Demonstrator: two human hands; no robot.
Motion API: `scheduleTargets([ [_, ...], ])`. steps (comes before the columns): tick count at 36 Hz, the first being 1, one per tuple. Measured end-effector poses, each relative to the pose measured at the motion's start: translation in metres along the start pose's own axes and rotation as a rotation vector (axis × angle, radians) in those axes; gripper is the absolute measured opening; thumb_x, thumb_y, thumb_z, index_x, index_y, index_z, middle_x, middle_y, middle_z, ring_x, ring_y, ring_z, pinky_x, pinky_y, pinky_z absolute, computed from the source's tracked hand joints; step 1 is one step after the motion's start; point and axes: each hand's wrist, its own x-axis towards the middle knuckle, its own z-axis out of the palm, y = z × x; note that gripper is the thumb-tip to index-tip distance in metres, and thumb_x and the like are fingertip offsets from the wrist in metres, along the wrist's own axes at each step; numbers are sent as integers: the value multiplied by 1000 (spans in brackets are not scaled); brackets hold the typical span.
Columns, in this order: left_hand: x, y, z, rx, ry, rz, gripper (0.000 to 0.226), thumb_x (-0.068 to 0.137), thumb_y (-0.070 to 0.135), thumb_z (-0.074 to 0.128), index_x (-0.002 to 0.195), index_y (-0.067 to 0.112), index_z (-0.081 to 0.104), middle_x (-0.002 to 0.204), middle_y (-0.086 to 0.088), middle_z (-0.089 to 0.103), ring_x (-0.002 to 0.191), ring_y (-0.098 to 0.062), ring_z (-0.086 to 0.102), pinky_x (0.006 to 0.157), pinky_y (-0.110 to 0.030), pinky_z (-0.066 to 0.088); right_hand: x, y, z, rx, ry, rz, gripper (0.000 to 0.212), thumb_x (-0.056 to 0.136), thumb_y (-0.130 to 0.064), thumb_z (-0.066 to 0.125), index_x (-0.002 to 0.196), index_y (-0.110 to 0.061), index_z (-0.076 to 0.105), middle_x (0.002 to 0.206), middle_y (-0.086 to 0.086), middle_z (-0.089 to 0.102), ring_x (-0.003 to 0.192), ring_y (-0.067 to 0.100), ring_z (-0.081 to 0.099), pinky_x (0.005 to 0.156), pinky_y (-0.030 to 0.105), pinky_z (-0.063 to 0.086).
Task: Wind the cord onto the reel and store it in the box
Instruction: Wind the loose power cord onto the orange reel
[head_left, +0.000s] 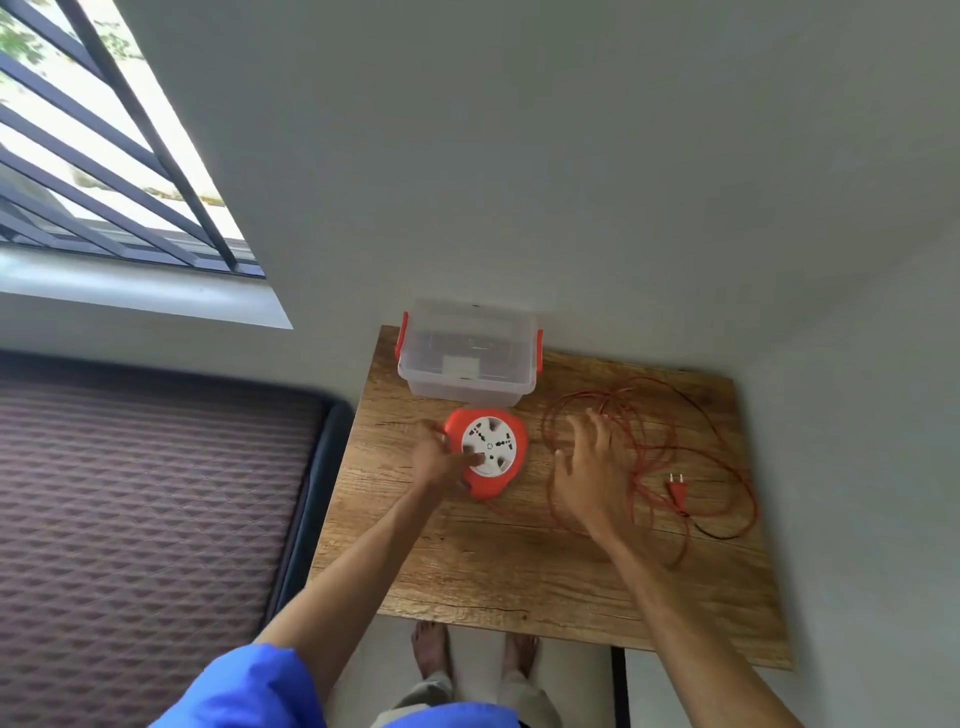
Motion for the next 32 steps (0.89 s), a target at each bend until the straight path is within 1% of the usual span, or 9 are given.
scheduleTargets([
  [4,-5,10,-10,41,18,149,69,84,3,95,138,8,53,126,-20,73,114,-42,75,89,-60,66,14,0,-19,213,42,-6,43,103,-12,64,145,-12,58,150,10,54,141,27,50,113,30,35],
  [10,-2,46,-48,297,-67,452,58,83,19,98,132,24,68,114,1,78,102,-24,77,81,-36,64,38,-5,-68,502,24,-48,35,102,-18,70,136,-20,66,138,-1,67,121,16,65,101,42,56],
  [12,-7,66,-61,322,-91,511,56,81,26,99,129,37,72,109,16,78,99,-11,76,80,-30,62,43,-10,-85,576,-5,-59,36,101,-22,72,136,-23,67,137,-5,68,116,8,67,94,35,58],
  [15,-24,106,-75,324,-149,592,53,80,32,99,119,56,75,107,31,80,97,0,79,87,-36,69,52,-22,-107,679,-57,-93,40,98,-29,77,136,-24,67,132,-9,71,112,-3,66,90,23,54],
  [19,-56,163,-87,308,-203,726,56,64,50,97,117,56,79,110,25,84,99,-4,82,84,-34,70,61,-40,-130,796,-129,-122,49,93,-38,82,138,-25,68,129,-13,72,112,-3,70,98,23,56],
  [22,-76,201,-97,290,-227,806,54,67,47,99,118,56,82,112,22,85,104,-6,82,89,-34,69,65,-54,-144,913,-152,-151,55,86,-43,84,135,-24,70,126,-9,75,113,2,71,102,25,56],
  [26,-104,233,-108,207,-248,855,49,73,43,100,115,61,82,113,19,85,100,-8,83,77,-26,68,70,-67,-159,986,-201,-189,53,82,-50,89,129,-29,72,120,-9,80,111,9,75,97,28,60],
  [30,-119,242,-106,167,-228,873,44,81,31,100,116,52,84,115,17,85,102,-9,83,76,-24,67,72,-73,-165,1136,-263,-164,47,82,-35,92,123,-21,74,115,-2,82,105,18,80,90,35,66],
  [32,-121,240,-103,150,-207,872,46,83,29,99,123,44,83,115,14,85,102,-12,84,77,-30,69,72,-71,-167,1215,-288,-148,50,80,-30,93,123,-15,73,115,6,82,106,26,80,91,41,66],
])
